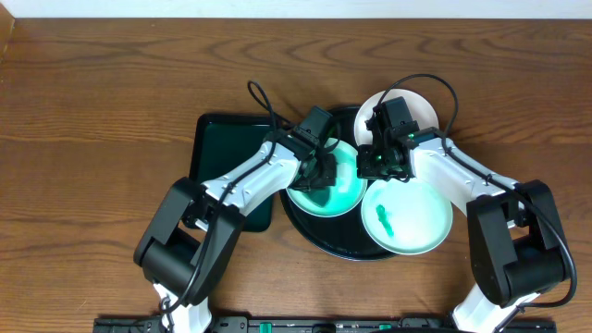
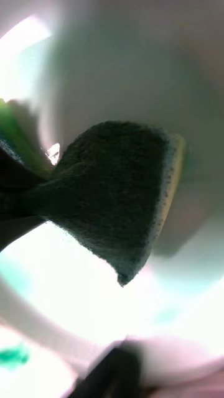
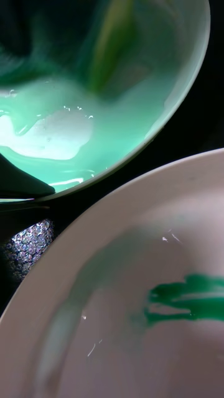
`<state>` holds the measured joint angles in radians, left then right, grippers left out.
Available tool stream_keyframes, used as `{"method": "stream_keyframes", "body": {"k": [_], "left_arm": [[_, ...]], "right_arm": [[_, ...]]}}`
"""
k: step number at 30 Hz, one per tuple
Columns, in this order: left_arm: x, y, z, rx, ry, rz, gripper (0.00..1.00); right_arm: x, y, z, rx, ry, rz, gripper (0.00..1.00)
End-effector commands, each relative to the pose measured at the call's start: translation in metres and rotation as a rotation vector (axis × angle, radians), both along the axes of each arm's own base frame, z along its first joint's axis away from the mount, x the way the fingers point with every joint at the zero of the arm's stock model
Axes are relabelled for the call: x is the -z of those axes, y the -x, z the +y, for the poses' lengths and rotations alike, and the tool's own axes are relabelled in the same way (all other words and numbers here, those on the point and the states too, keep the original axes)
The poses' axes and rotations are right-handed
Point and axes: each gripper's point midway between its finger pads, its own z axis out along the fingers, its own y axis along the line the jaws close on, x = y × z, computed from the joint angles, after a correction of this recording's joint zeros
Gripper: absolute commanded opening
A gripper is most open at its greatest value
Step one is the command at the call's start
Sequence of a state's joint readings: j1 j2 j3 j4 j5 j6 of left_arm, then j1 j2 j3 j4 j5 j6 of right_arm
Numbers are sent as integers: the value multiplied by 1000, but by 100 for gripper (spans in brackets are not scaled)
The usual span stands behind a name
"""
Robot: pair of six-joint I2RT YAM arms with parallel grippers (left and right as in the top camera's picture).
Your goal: Clean dirty plates on tray and stack at the side
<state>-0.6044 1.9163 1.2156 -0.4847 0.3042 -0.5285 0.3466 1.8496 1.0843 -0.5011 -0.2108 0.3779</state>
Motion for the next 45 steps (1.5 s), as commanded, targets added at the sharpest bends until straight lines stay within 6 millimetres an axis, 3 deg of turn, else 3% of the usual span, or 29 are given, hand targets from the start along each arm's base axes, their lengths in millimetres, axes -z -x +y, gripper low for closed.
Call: {"method": "stream_keyframes", "body": {"k": [1, 11, 16, 23, 28, 34, 39, 45], "left_arm": [[2, 34, -35, 69, 175, 156, 8], [-20, 1, -33, 34, 204, 48, 7], [-31, -28, -2, -28, 54, -120, 7], [-24, -47, 44, -120, -192, -231, 8], [-15, -41, 50, -129, -215, -217, 8], [9, -31, 53, -139, -238, -154, 8], [27, -14, 34, -86, -184, -68, 8], [19, 7, -2, -11, -12, 28, 7]], "right_arm": [[1, 4, 7, -17, -23, 10, 1], [1, 4, 7, -17, -23, 10, 1], [1, 4, 7, -17, -23, 10, 1], [0, 4, 7, -17, -23, 9, 1], [0, 4, 7, -17, -23, 9, 1], [0, 4, 7, -17, -23, 9, 1], [1, 4, 7, -17, -23, 10, 1], [0, 4, 7, -17, -23, 9, 1]]}}
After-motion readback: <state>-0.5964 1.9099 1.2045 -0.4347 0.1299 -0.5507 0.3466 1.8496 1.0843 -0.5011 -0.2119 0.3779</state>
